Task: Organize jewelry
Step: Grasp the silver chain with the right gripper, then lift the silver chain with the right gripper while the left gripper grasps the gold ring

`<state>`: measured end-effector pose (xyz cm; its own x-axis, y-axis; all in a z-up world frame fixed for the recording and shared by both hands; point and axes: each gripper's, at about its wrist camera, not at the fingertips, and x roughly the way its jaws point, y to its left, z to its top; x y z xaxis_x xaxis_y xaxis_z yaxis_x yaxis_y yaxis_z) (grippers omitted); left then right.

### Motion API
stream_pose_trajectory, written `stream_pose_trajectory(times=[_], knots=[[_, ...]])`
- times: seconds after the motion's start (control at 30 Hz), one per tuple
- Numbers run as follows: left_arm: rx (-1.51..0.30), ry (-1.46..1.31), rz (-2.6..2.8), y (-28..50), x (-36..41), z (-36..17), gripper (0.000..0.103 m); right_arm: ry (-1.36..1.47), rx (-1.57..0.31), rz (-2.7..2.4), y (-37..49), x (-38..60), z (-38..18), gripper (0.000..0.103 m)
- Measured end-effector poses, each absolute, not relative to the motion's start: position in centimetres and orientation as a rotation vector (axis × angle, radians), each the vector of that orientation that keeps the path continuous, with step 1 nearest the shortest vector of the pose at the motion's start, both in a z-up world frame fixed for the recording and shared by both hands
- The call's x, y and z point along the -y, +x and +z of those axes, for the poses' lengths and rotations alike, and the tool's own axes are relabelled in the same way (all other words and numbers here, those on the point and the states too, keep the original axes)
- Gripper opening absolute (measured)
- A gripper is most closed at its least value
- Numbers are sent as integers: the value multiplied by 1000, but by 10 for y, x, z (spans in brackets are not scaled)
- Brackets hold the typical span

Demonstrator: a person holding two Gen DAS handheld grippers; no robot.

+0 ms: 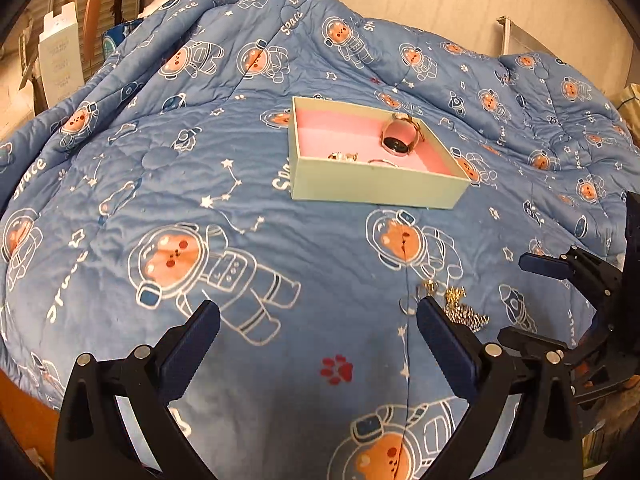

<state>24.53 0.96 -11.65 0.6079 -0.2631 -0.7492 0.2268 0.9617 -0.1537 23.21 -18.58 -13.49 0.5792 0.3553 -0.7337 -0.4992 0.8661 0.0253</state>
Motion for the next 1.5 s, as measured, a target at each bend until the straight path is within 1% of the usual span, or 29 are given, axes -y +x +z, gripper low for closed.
stream_pose_trajectory(times=[0.03,0.1,0.27,0.43,0.5,0.57,0.6,0.67,0.7,0.73,0.77,0.83,0.93,1.0,1.07,1.23,1.37,1.5], knots=[[-874,-39,-287,240,-8,-119,96,-184,-827,504,231,186,-139,74],[-880,-18,-291,231,-3,-124,96,-162,-851,509,230,186,-144,70],[-892,-8,-303,220,5,-130,94,-169,-869,523,230,182,-152,67],[-891,10,-311,216,13,-132,92,-187,-901,545,238,178,-161,58],[-895,15,-318,215,16,-133,89,-192,-916,558,242,177,-165,56],[-900,25,-327,215,20,-134,83,-202,-930,567,246,174,-170,56],[-904,32,-331,215,22,-135,82,-205,-931,570,247,173,-172,55],[-911,47,-336,215,26,-137,78,-213,-926,576,249,170,-173,46],[-912,52,-336,216,28,-138,77,-217,-922,581,249,169,-173,34],[-914,54,-337,216,29,-138,74,-216,-921,584,250,168,-173,28],[-917,57,-340,217,30,-139,73,-210,-923,584,251,169,-173,27],[-915,67,-344,218,34,-139,72,-191,-929,586,251,173,-172,15],[-915,77,-359,219,40,-139,69,-168,-931,599,247,181,-168,12],[-919,81,-373,220,46,-140,66,-171,-932,591,241,186,-167,11],[-926,92,-387,222,53,-142,60,-164,-932,578,235,191,-164,11],[-940,132,-393,227,71,-149,53,-124,-936,544,218,212,-155,11],[-952,128,-391,234,80,-152,43,-93,-948,521,207,228,-154,11],[-955,155,-384,237,88,-156,42,-60,-956,506,204,238,-156,11]])
